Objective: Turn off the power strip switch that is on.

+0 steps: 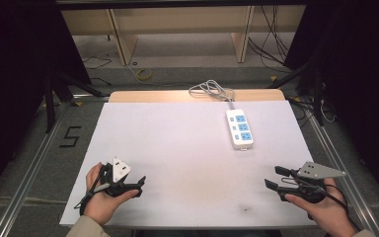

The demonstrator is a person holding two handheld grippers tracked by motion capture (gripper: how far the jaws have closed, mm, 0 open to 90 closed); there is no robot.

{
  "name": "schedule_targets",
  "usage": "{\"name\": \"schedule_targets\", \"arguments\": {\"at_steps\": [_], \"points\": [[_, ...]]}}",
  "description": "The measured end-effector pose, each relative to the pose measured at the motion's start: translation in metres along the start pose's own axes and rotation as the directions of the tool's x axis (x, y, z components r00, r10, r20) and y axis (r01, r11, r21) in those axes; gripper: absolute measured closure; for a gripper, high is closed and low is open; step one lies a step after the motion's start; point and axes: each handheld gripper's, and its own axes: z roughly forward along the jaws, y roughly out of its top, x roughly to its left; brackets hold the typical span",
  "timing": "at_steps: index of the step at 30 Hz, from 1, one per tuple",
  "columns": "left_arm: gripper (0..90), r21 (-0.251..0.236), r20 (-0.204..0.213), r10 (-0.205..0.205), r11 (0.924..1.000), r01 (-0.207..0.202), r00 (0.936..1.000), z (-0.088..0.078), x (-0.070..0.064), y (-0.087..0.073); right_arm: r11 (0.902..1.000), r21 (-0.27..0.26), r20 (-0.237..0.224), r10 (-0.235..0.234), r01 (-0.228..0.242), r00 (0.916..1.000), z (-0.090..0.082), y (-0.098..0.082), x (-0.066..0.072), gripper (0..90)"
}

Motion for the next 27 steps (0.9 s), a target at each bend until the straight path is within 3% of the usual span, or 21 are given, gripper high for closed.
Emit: {"name": "schedule_targets", "arguments": {"at_steps": [8,12,15,16,23,27], "points": [[10.2,0.003,0.006,0.003,1.0000,-0.003,1.0000,-0.0004,-0.0014,-0.0001,0.9993,0.039,0.016,-0.002,0.001,0.9999,0.0014,0.0003,0.0012,44.2],[10.3,-0.002,0.010,0.001,1.0000,-0.001,0.9999,0.0001,-0.0028,0.0003,0.9981,0.062,0.029,0.000,-0.002,0.9996,0.0026,0.0021,0.0018,53.4],[10.4,-0.006,0.014,-0.004,1.0000,0.004,0.9999,0.0007,-0.0033,0.0003,0.9970,0.077,0.041,-0.002,-0.001,0.9992,0.0032,0.0032,0.0013,66.9],[10.4,-0.007,0.015,-0.006,1.0000,0.006,0.9999,0.0008,-0.0032,0.0002,0.9970,0.077,0.041,-0.002,-0.001,0.9992,0.0032,0.0032,0.0013,66.9],[10.8,-0.007,0.016,-0.006,1.0000,0.007,0.9998,0.0010,-0.0038,0.0001,0.9966,0.082,0.098,-0.009,0.001,0.9951,0.0028,0.0068,0.0010,89.9],[11.0,-0.004,0.018,-0.008,1.0000,0.008,0.9998,0.0019,-0.0041,0.0001,0.9963,0.086,0.116,-0.002,-0.008,0.9933,0.0034,0.0092,0.0006,90.0]]}}
